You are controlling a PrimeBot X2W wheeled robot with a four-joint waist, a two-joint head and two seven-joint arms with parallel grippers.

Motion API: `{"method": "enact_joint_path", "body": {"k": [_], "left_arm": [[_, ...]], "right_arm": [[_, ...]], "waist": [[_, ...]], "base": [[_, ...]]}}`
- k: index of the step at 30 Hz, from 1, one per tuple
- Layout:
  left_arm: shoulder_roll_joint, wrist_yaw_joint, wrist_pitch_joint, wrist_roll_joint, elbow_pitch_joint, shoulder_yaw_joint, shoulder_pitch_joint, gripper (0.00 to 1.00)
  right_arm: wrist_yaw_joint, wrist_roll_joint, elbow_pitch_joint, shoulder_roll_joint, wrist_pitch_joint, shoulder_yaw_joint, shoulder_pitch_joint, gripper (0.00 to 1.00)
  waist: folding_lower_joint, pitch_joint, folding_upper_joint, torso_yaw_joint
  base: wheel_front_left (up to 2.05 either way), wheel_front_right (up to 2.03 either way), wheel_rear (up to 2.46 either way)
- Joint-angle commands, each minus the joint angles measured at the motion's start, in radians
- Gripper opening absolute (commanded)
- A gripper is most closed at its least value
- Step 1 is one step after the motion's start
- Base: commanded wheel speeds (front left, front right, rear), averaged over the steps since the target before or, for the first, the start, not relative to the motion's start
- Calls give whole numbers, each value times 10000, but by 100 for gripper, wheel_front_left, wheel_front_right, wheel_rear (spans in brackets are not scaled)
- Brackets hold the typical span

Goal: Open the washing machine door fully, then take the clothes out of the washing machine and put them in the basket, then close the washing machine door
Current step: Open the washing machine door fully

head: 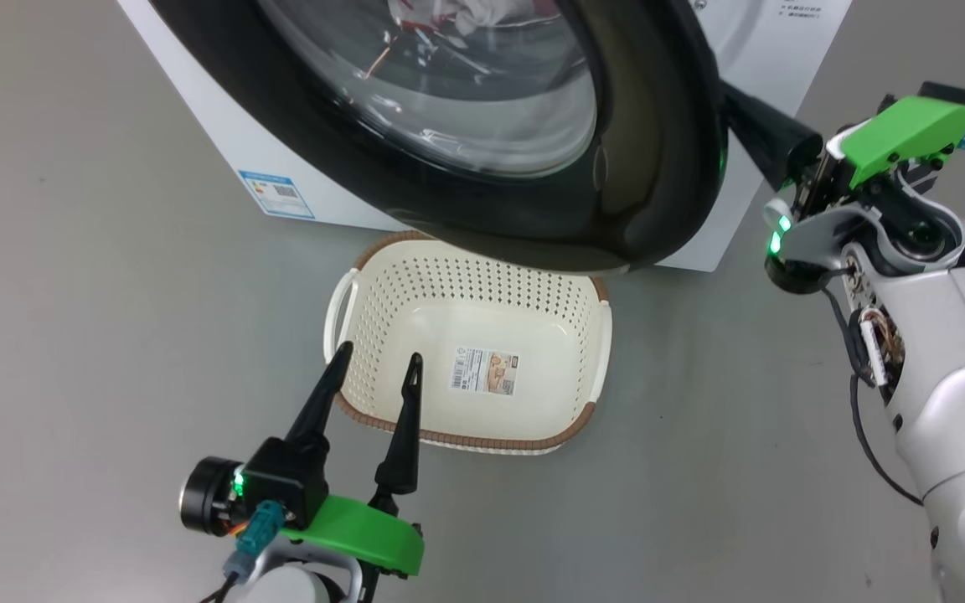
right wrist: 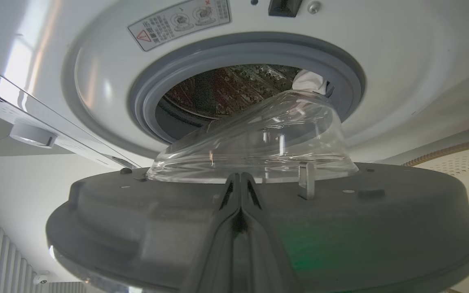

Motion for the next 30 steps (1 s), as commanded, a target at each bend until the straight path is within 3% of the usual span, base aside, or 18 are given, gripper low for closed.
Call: {"method": "enact_joint_path", "body": {"k": [1, 14, 30], "left_arm": [[91, 59, -120, -44, -194, 283, -146, 100], [90, 53, -120, -57, 39, 352, 155, 100], [90, -95, -120, 61, 459, 570, 604, 100]], "right_arm": [[8, 72, -361, 322, 216, 194, 164, 0], [8, 373, -1399, 404, 1212, 668, 1629, 0], [8, 1908, -2809, 410, 788, 3067, 3273, 0]], "waist": [[0, -50, 0, -26], [0, -780, 0, -167], [0, -1640, 0, -275]], "base": [[0, 0, 0], [0, 0, 0], [0, 0, 0]]}}
